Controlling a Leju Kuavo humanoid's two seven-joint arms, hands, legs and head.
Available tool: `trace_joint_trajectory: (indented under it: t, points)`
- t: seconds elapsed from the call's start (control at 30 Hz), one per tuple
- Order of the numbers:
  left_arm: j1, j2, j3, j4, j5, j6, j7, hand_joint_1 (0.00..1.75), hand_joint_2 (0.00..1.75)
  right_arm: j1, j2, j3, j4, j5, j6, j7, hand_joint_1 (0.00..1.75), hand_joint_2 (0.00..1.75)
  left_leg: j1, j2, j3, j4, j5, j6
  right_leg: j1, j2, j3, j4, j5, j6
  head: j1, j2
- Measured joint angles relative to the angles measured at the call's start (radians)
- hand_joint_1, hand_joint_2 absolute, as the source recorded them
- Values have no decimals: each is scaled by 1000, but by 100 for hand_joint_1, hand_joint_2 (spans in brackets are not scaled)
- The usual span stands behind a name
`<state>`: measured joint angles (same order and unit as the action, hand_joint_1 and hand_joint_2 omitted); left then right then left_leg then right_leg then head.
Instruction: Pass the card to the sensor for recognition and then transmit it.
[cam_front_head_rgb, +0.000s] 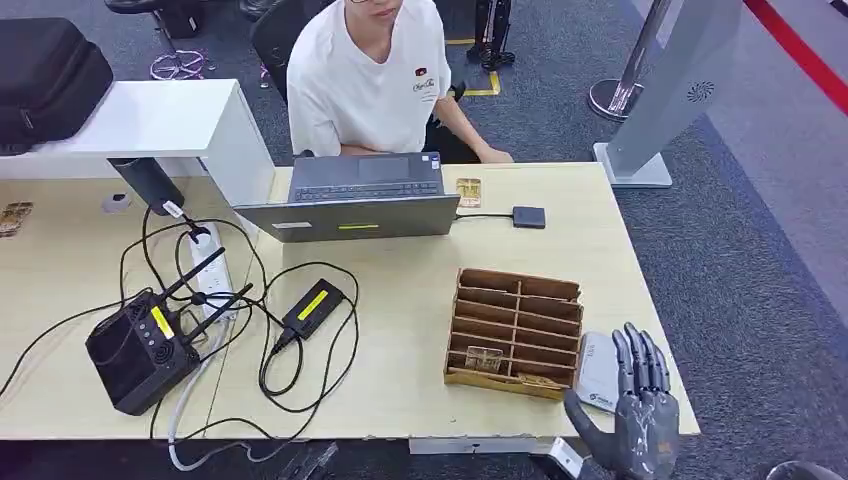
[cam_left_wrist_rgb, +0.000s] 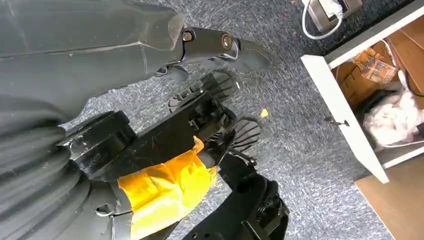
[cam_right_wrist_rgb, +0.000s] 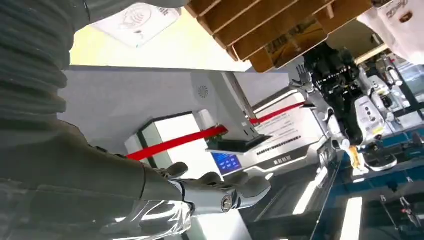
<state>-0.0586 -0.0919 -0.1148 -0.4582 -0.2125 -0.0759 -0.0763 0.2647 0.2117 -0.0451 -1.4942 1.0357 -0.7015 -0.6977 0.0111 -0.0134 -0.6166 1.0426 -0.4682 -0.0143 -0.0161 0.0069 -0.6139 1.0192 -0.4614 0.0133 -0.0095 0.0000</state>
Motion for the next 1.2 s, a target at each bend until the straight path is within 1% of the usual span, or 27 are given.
trace_joint_trajectory:
  t: [0.17, 0.2, 0.4, 0.53, 0.87, 1.03, 1.2]
  points:
    - [0, 1, 0, 0, 2, 0, 0, 0, 175, 28, -7, 28, -2, -5, 0, 0, 0, 175, 0, 0, 0, 0, 0, 0, 0, 0, 0, 0, 0, 0, 0, 0]
    - [0, 2, 0, 0, 3, -1, 0, 0, 175, 33, -11, 45, -2, -16, 0, 0, 0, 175, 0, 0, 0, 0, 0, 0, 0, 0, 0, 0, 0, 0, 0, 0]
    - [0, 4, 0, 0, 3, -7, 0, 0, 175, 48, -22, 88, 5, -30, 0, 0, 0, 175, 0, 0, 0, 0, 0, -1, 0, 0, 0, 0, 0, -1, 0, 0]
    - [-1, 5, 0, 0, 3, -11, 1, 0, 175, 46, -23, 113, 23, 25, 0, 0, 0, 175, 0, 0, 0, 0, 0, -1, 0, 1, -1, 0, 0, -1, 0, 0]
    - [-13, 0, 0, 0, 3, -13, 21, 0, 175, -4, -21, 102, 26, 203, 0, 0, 0, 175, 0, 1, 0, 0, 1, -2, 0, 1, -1, 0, 0, -1, 0, 0]
    - [-15, -2, -3, 0, 3, -11, 23, 0, 175, -34, -20, 92, 26, 230, 0, 0, 0, 175, 0, 0, 0, 0, 1, -2, 0, 0, -1, 0, 1, -1, 0, 0]
    - [-16, -2, -7, 0, 3, -11, 24, 0, 175, -43, -20, 88, 26, 232, 0, 0, 0, 175, 0, 0, -1, 0, 1, -2, 0, 0, -1, 0, 1, -1, 0, 0]
